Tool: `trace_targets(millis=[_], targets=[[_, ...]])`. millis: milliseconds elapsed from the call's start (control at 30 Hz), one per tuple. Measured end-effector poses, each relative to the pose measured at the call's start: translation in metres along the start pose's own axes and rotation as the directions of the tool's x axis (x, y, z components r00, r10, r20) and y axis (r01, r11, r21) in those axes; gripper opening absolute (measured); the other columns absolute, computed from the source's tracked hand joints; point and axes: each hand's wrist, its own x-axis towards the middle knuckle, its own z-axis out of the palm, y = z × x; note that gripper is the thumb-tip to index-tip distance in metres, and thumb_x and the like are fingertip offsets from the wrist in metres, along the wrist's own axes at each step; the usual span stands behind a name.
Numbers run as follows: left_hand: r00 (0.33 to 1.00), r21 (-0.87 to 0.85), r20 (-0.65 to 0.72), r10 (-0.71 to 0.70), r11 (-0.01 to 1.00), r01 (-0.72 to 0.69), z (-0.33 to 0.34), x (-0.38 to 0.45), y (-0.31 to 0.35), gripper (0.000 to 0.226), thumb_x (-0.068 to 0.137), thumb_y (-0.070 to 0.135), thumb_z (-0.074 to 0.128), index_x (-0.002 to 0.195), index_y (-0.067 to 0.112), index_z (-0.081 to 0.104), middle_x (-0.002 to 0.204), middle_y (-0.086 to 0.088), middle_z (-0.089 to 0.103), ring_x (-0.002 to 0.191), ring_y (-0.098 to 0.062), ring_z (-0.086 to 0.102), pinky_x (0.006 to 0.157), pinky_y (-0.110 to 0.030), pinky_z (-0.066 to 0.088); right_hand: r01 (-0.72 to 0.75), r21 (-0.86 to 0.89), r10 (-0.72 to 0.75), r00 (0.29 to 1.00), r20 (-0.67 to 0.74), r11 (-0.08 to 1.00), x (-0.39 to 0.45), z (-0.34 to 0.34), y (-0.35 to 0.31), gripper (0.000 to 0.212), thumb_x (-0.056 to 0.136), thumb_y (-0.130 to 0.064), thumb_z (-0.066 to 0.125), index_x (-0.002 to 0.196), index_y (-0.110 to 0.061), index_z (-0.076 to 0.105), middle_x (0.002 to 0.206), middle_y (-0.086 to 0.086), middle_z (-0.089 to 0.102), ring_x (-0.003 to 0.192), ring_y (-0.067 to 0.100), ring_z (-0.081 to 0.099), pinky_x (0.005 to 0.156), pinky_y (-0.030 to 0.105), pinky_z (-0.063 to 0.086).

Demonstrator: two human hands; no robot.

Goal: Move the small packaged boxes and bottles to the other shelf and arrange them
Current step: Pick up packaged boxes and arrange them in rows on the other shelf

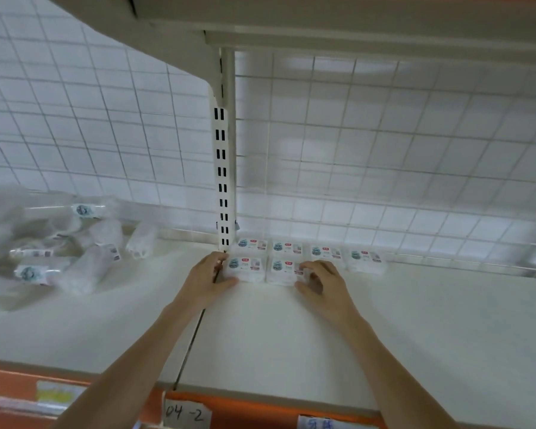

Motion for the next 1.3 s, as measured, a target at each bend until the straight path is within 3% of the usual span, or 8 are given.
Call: trace_targets(millis=[267,500,733,867,967,1067,1167,1300], targets=[[0.997,0.074,-0.006,0.081,0.994,-0.080,0.002,0.005,-0.012,0.053,0.080,0.025,0.069,0.127,0.011,0.050,0.120,-0.005,0.059,0.107,-0.019,0.056,0.094,-0.032,0.045,0.029,-0.064,-0.030,0.999,-0.021,0.998,-0.002,0.003,-0.004,0.032,0.086,-0.022,0.064,0.118,-0.018,0.059,0.108,-0.004,0.048,0.099,0.010,0.052,0.093,0.020,0.042],[0.991,0.152,-0.022,0.135,0.980,-0.130,0.006,0.008,-0.019,0.048,0.082,0.027,0.066,0.123,0.008,0.050,0.115,-0.007,0.058,0.103,-0.023,0.055,0.087,-0.030,0.046,0.037,-0.156,-0.046,0.997,-0.055,0.987,-0.004,0.005,-0.006,0.033,0.087,-0.023,0.063,0.119,-0.018,0.058,0.103,-0.008,0.047,0.091,0.009,0.050,0.085,0.014,0.038],[0.990,0.091,0.017,0.139,0.986,-0.140,0.003,0.003,-0.012,0.056,0.079,0.029,0.069,0.124,0.010,0.042,0.115,-0.004,0.058,0.103,-0.021,0.056,0.082,-0.030,0.047,-0.075,-0.226,0.080,0.997,0.014,0.971,-0.013,0.003,-0.022,0.056,0.085,-0.027,0.063,0.136,-0.019,0.042,0.116,-0.001,0.050,0.107,0.018,0.051,0.094,0.024,0.040],[0.988,-0.004,-0.006,0.152,0.988,-0.152,-0.010,-0.014,0.007,0.053,0.081,0.023,0.068,0.126,0.008,0.043,0.121,-0.004,0.053,0.105,-0.016,0.051,0.084,-0.022,0.038,-0.247,-0.057,0.248,0.969,-0.002,0.967,-0.026,-0.002,-0.040,0.071,0.085,-0.028,0.063,0.145,-0.019,0.026,0.136,0.006,0.043,0.120,0.023,0.047,0.100,0.028,0.037],[0.967,0.165,-0.036,0.254,0.955,-0.245,-0.026,-0.034,0.010,0.048,0.087,0.028,0.061,0.129,0.011,0.045,0.130,-0.003,0.050,0.121,-0.019,0.044,0.097,-0.026,0.035,-0.189,-0.193,0.190,0.982,-0.014,0.963,-0.046,-0.021,-0.051,0.056,0.089,-0.030,0.057,0.140,-0.018,0.037,0.143,0.001,0.042,0.130,0.019,0.039,0.107,0.030,0.031],[0.929,0.358,0.009,0.371,0.866,-0.349,-0.045,-0.060,0.017,0.039,0.089,0.025,0.057,0.125,0.012,0.051,0.125,-0.003,0.053,0.118,-0.020,0.047,0.096,-0.028,0.038,-0.089,-0.377,0.119,0.991,0.055,0.922,-0.073,-0.045,-0.070,0.050,0.092,-0.035,0.051,0.138,-0.021,0.040,0.138,-0.002,0.048,0.128,0.016,0.041,0.106,0.029,0.032],[0.885,0.497,0.048,0.463,0.758,-0.423,-0.060,-0.099,0.034,0.030,0.086,0.026,0.056,0.111,0.009,0.061,0.109,-0.006,0.062,0.100,-0.025,0.059,0.083,-0.032,0.047,0.006,-0.489,0.045,0.995,0.092,0.872,-0.108,-0.062,-0.092,0.047,0.093,-0.036,0.048,0.137,-0.023,0.040,0.132,-0.001,0.052,0.123,0.017,0.044,0.101,0.031,0.036],[0.852,0.646,0.079,0.517,0.625,-0.439,-0.066,-0.168,0.048,0.041,0.074,0.041,0.041,0.091,0.014,0.066,0.085,0.000,0.067,0.070,-0.020,0.066,0.060,-0.029,0.053,0.134,-0.535,-0.096,0.990,0.098,0.834,-0.169,-0.064,-0.111,0.044,0.092,-0.037,0.046,0.133,-0.022,0.046,0.127,-0.002,0.057,0.118,0.018,0.049,0.094,0.030,0.040]])
